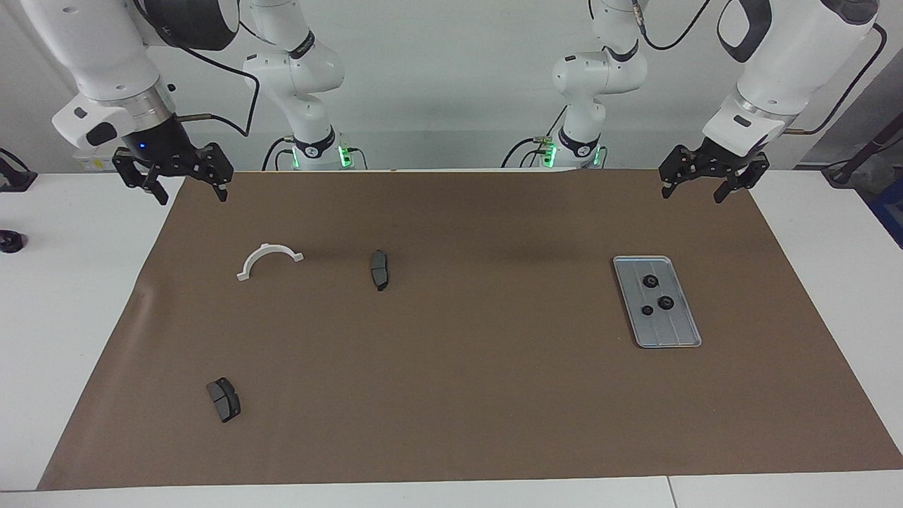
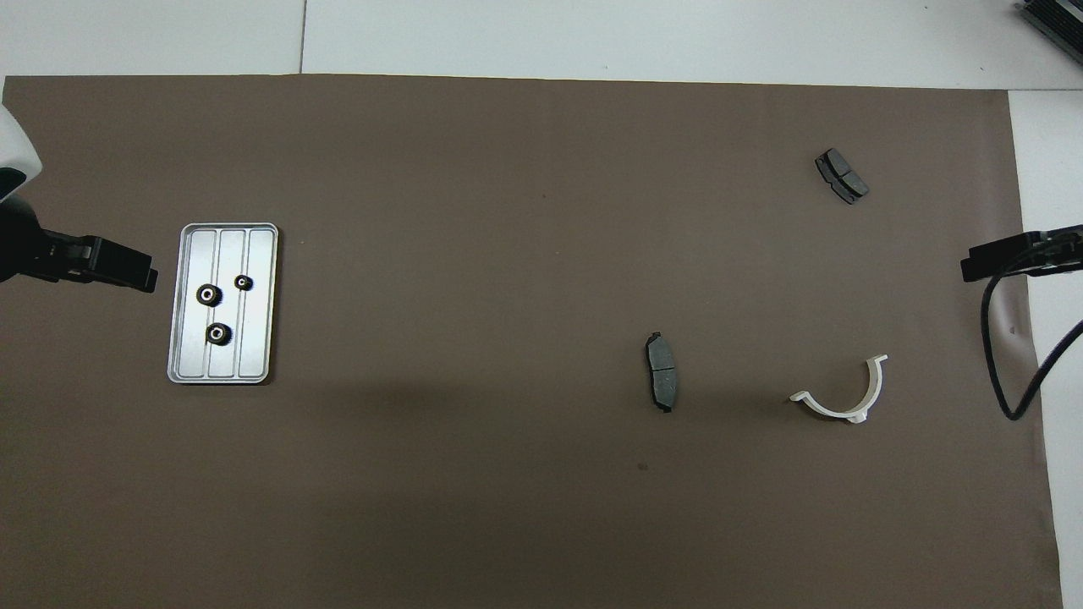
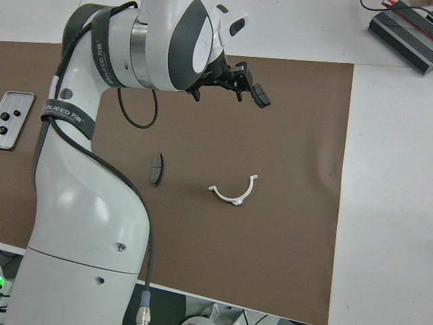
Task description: Pick bearing gear from pile to tray
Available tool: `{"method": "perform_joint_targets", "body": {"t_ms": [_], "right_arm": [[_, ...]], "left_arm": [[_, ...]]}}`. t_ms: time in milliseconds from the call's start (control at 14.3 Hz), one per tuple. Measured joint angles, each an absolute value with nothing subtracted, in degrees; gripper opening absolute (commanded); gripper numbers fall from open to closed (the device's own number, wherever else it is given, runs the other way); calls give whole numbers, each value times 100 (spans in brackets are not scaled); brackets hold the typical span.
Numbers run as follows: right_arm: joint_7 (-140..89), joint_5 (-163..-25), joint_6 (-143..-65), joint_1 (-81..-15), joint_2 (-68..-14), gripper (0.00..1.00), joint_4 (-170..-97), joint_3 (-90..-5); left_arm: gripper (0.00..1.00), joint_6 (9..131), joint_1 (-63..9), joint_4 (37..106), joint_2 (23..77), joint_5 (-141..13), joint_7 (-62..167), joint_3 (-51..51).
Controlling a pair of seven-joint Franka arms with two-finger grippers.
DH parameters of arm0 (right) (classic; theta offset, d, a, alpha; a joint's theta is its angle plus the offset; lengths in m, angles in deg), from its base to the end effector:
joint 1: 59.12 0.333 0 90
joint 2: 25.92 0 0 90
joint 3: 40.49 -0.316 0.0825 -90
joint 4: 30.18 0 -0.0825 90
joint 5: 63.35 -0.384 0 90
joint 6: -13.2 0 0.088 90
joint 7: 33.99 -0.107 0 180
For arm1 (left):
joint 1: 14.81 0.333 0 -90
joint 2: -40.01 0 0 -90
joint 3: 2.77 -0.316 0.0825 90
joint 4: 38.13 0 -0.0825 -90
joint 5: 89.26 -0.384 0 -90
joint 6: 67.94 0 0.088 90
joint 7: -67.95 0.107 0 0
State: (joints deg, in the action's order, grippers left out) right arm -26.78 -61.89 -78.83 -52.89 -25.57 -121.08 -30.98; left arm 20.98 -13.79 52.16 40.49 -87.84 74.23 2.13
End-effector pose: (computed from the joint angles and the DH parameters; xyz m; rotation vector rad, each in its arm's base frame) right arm 0.5550 -0.0347 0.6236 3.1128 0.1077 0.0364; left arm 0.5533 -0.0400 0.6159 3.1028 -0.2759 -0.0494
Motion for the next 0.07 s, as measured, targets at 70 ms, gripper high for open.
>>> {"method": "perform_joint_targets", "body": {"t_ms": [70], "right_arm": [[-2678, -6189, -7883, -5289, -2557, 100, -12108, -3098]], "left_arm": [[100, 2093, -1379, 5216, 4048, -8784, 7423, 213]]}}
